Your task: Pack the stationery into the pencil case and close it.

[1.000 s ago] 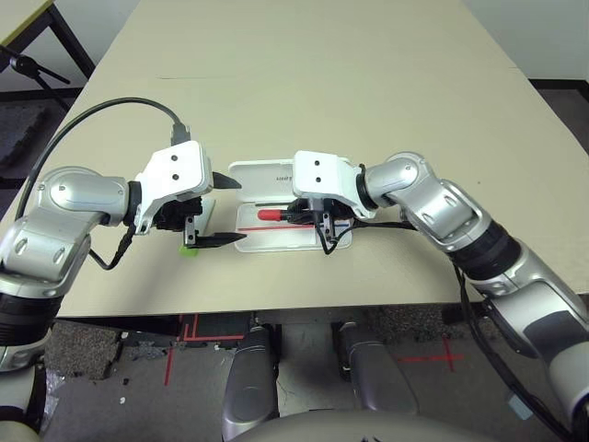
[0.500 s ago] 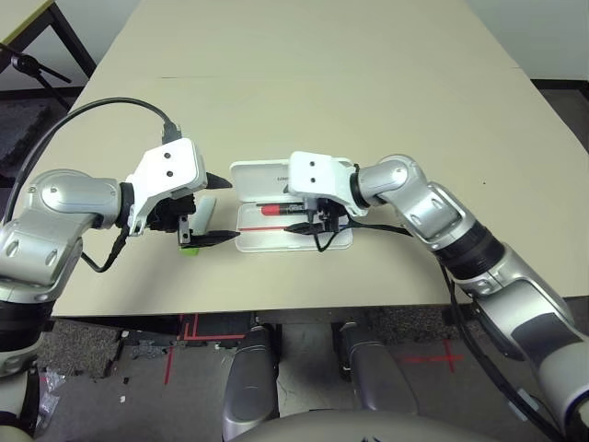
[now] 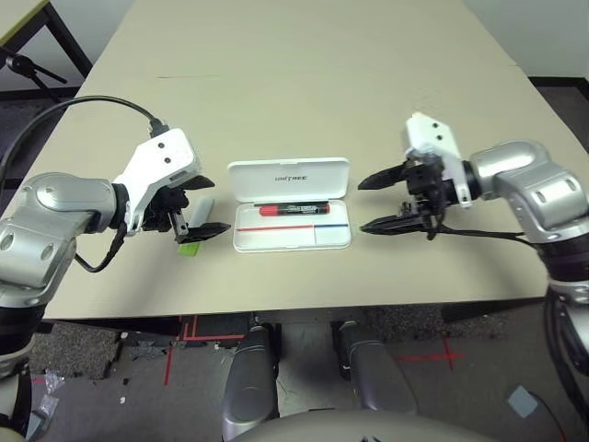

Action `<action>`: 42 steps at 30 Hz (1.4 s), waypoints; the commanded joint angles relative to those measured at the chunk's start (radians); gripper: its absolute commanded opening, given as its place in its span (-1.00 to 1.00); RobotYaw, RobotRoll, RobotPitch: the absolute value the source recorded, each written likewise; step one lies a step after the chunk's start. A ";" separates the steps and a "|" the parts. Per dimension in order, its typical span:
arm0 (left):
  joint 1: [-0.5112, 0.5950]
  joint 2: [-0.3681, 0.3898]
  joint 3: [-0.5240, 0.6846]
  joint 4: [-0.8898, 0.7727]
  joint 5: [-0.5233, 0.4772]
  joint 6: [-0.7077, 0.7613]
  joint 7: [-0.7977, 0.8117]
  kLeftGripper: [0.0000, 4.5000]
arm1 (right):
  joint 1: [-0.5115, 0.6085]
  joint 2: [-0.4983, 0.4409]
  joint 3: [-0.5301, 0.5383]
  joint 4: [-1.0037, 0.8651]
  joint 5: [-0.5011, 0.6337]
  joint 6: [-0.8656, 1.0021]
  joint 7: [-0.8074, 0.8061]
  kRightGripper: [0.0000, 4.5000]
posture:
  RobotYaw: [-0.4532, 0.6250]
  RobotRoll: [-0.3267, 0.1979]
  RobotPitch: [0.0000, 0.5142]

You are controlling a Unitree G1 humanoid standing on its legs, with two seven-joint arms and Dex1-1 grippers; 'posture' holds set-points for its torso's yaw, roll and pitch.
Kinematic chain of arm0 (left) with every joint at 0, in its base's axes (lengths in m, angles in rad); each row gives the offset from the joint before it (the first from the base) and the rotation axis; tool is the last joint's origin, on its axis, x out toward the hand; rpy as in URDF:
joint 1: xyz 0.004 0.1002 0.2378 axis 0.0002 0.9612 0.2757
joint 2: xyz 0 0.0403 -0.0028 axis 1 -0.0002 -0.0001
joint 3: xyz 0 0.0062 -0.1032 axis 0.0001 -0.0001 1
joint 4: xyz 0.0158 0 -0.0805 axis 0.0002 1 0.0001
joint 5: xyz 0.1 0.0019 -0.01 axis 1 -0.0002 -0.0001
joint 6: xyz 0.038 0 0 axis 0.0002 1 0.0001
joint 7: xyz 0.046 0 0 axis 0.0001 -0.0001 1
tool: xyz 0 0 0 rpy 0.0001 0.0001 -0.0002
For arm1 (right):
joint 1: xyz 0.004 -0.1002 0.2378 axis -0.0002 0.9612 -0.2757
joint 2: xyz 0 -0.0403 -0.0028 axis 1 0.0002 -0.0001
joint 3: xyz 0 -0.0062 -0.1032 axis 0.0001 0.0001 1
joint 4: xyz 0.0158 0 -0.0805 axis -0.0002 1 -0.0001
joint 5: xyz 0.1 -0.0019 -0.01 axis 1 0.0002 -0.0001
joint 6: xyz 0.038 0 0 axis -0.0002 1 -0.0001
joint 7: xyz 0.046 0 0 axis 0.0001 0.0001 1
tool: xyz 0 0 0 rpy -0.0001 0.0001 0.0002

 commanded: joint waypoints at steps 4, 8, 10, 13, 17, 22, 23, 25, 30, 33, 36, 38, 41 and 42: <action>-0.043 -0.049 0.001 -0.036 -0.005 0.275 0.166 1.00 | 0.013 0.009 0.000 0.010 -0.003 -0.021 -0.021 0.98 | -0.15 0.25 -0.18; -0.066 -0.096 0.007 -0.015 -0.006 0.385 0.249 1.00 | 0.010 0.016 0.009 0.019 -0.006 -0.030 -0.025 0.98 | -0.14 0.25 -0.18; -0.085 -0.123 0.011 0.003 -0.009 0.442 0.283 1.00 | 0.008 0.015 0.012 0.024 -0.010 -0.034 -0.022 0.98 | -0.14 0.25 -0.18; -0.113 -0.174 0.023 0.057 0.003 0.506 0.343 1.00 | 0.006 0.004 0.019 0.032 -0.021 -0.046 -0.015 0.98 | -0.15 0.25 -0.17; -0.131 -0.221 0.043 0.101 -0.004 0.554 0.387 1.00 | 0.012 -0.010 0.015 0.025 -0.023 -0.049 -0.002 0.98 | -0.16 0.25 -0.17; -0.124 -0.259 0.048 0.121 -0.009 0.580 0.422 1.00 | 0.021 -0.025 0.015 0.017 -0.028 -0.053 -0.004 0.98 | -0.18 0.25 -0.17; -0.119 -0.262 0.045 0.126 -0.007 0.579 0.429 1.00 | 0.022 -0.026 0.016 0.015 -0.028 -0.052 -0.004 0.98 | -0.18 0.25 -0.17; -0.109 -0.270 0.040 0.138 -0.007 0.578 0.438 1.00 | 0.024 -0.028 0.015 0.011 -0.028 -0.050 -0.006 0.98 | -0.19 0.25 -0.17; -0.070 -0.263 0.017 0.123 -0.025 0.594 0.439 1.00 | 0.034 -0.034 0.010 -0.002 -0.026 -0.044 -0.014 0.98 | -0.20 0.25 -0.16; -0.064 -0.257 0.012 0.114 -0.031 0.598 0.437 1.00 | 0.038 -0.036 0.009 -0.008 -0.025 -0.042 -0.017 0.98 | -0.20 0.25 -0.15; -0.062 -0.255 0.008 0.121 -0.033 0.590 0.439 0.92 | 0.036 -0.032 0.013 -0.006 -0.028 -0.041 -0.021 0.99 | -0.20 0.25 -0.14; -0.062 -0.253 0.006 0.127 -0.033 0.582 0.441 0.72 | 0.035 -0.029 0.015 -0.005 -0.029 -0.041 -0.023 1.00 | -0.19 0.25 -0.14; -0.052 -0.251 0.004 0.131 -0.032 0.562 0.441 0.24 | 0.034 -0.023 0.019 -0.003 -0.033 -0.044 -0.028 1.00 | -0.19 0.25 -0.14; -0.050 -0.249 0.004 0.131 -0.031 0.556 0.442 0.06 | 0.034 -0.022 0.021 -0.003 -0.034 -0.046 -0.030 1.00 | -0.19 0.25 -0.14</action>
